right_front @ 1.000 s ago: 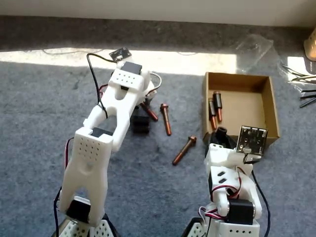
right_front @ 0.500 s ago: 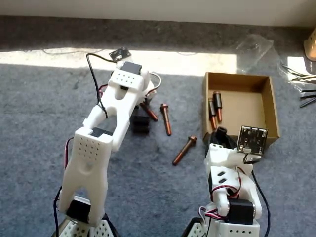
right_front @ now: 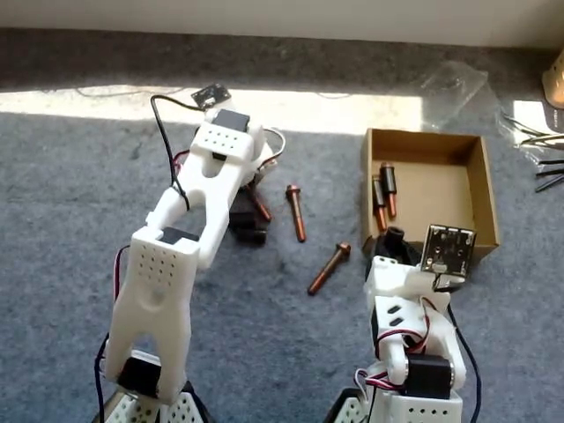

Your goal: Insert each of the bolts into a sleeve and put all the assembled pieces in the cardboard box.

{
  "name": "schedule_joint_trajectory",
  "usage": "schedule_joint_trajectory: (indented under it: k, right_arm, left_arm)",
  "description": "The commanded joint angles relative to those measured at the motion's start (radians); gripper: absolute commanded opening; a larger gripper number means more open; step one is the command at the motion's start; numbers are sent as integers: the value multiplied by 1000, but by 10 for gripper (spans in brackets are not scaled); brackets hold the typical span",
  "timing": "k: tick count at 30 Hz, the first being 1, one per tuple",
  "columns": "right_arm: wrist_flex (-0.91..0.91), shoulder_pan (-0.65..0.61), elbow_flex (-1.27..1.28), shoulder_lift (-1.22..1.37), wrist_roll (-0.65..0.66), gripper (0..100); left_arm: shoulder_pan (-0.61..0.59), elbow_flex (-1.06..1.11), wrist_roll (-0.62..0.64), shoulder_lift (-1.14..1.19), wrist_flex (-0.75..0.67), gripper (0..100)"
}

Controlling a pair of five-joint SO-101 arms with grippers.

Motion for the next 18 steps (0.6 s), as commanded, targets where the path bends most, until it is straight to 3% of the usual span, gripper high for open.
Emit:
schedule_joint_trajectory:
  k: [1, 4, 13, 18]
  right_arm:
    - [-41, 7, -15, -10, -2, 4]
    - [-41, 7, -15, -10, -2, 4]
    - [-41, 7, -13, -10, -2, 4]
    - [-41, 7, -13, -10, -2, 4]
  left_arm:
    - [-10, -33, 2, -15, -3, 5]
    - [18, -36, -26, -18, -3, 5]
    - [154, -93, -341, -18, -6, 5]
    - [160, -99, -414, -19, -6, 5]
